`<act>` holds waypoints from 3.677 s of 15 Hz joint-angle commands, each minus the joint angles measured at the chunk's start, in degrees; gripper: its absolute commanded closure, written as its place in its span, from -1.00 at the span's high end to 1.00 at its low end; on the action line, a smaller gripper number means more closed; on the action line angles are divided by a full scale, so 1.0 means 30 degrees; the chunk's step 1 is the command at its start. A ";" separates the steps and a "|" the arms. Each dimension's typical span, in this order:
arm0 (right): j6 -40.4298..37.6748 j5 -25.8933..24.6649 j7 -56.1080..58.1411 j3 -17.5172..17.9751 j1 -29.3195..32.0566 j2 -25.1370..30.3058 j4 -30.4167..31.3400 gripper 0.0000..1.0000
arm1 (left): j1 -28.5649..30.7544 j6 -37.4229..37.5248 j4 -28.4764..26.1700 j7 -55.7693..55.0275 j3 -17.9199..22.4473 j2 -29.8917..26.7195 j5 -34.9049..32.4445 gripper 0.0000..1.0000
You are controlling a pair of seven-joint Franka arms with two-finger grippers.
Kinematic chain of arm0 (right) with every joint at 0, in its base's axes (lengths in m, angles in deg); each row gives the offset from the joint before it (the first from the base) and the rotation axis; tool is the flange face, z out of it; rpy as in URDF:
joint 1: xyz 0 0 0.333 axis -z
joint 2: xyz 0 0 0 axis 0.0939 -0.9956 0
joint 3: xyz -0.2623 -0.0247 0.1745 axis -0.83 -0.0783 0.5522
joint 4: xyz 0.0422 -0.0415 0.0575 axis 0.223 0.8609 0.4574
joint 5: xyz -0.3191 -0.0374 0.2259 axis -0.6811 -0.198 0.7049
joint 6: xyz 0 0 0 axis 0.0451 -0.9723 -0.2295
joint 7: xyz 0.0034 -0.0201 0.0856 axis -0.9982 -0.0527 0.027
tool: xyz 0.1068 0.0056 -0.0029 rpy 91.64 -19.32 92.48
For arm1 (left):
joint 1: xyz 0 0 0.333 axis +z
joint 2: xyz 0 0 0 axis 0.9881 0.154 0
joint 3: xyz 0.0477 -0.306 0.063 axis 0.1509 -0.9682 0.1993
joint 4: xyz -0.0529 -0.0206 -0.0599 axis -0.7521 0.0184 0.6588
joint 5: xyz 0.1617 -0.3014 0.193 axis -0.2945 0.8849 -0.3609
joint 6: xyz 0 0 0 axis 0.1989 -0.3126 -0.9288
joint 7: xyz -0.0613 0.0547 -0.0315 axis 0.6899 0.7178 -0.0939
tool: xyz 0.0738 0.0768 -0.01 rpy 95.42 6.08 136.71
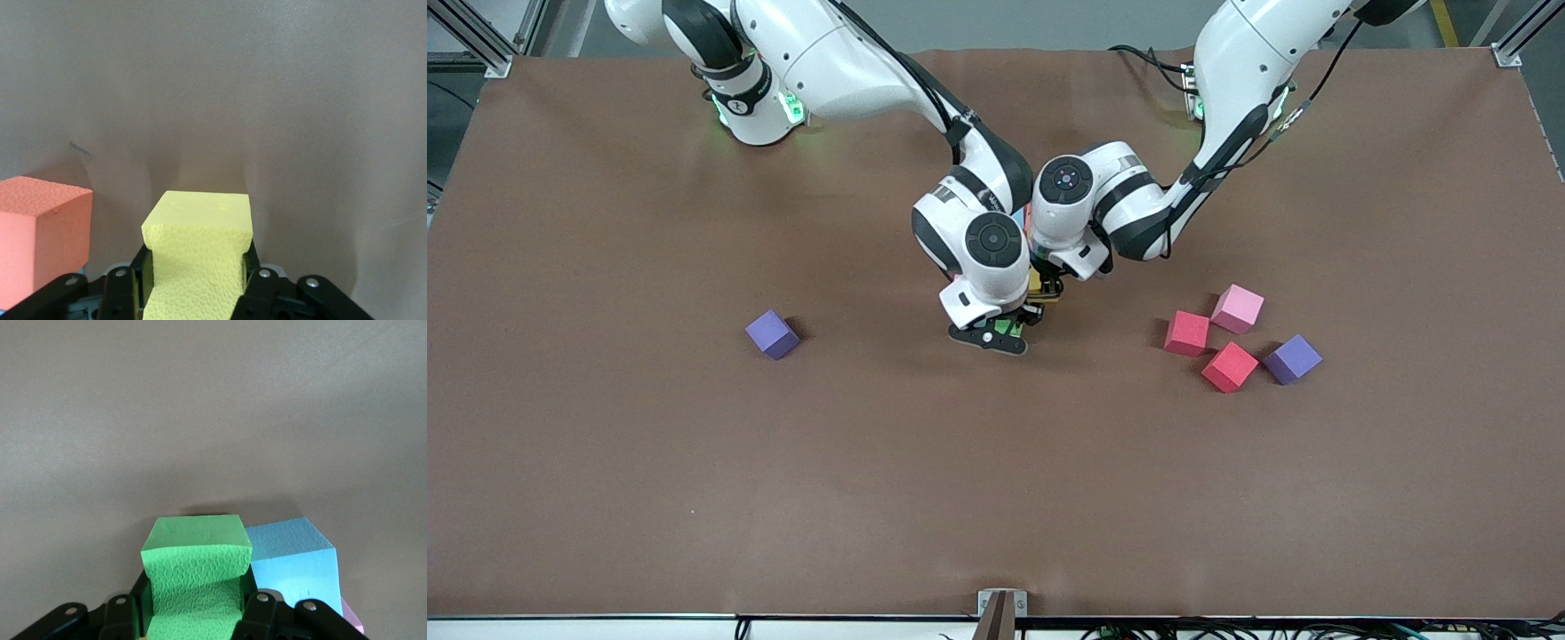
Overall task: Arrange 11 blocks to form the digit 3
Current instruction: 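Hold the green and yellow blocks at the column with both grippers, then open the left gripper to release the yellow block and raise it, then move the left gripper to the pink blocks and grasp one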
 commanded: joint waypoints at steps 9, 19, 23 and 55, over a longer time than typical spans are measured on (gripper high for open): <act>0.2227 -0.0038 -0.1468 -0.0250 -0.0477 -0.0235 -0.0589 -0.99 | -0.0699 0.0218 0.1940 -0.0127 0.0048 0.1262 0.0016 -0.34; 0.1936 -0.2000 0.3366 -0.0309 0.0724 -0.0236 0.0522 -0.99 | -0.0260 0.0511 0.1414 0.0922 0.0019 0.0182 -0.0013 1.00; 0.0302 -0.2001 0.4448 -0.0309 0.0754 -0.0119 0.0729 -0.99 | 0.0149 0.1123 0.1061 0.2417 0.0018 -0.1078 0.0016 1.00; 0.0968 -0.1181 0.6824 -0.0104 0.1779 0.0145 0.1371 -1.00 | 1.0610 -0.1128 -0.3656 1.4407 -0.1095 -0.2753 -0.1800 1.00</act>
